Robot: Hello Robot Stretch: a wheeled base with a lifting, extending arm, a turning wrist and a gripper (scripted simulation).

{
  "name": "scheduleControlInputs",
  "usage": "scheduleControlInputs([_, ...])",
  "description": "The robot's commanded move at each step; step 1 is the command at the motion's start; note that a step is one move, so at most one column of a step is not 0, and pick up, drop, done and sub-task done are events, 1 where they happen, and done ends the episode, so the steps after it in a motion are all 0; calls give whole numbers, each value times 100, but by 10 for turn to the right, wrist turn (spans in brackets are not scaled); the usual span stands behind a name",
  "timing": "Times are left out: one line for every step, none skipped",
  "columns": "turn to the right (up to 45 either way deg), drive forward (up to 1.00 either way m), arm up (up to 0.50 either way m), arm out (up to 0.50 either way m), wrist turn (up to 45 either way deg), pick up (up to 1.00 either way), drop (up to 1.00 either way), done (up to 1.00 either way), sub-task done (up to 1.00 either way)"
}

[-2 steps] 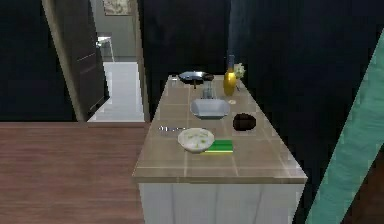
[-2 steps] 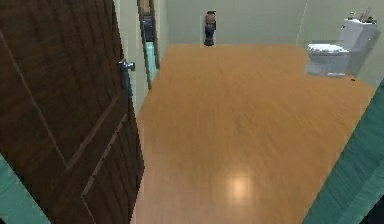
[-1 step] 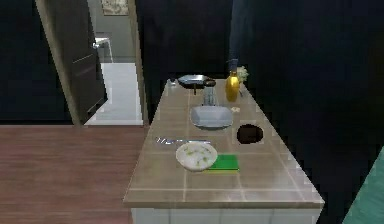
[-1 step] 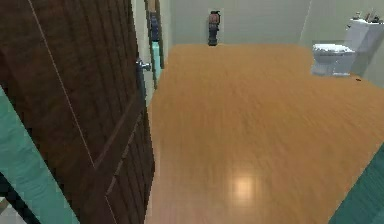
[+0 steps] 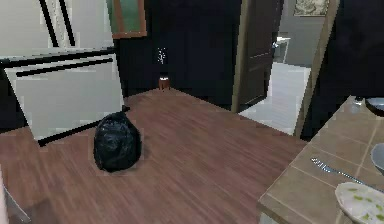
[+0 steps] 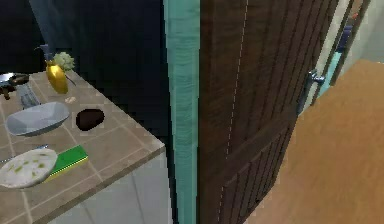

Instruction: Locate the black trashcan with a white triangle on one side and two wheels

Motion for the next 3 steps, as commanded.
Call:
scheduleControlInputs([-60, 0, 0, 0, 0, 0, 0, 0, 0])
scheduleControlInputs([0, 55, 0, 0, 0, 0, 0, 0, 0])
scheduleControlInputs([420, 0, 0, 0, 0, 0, 0, 0, 0])
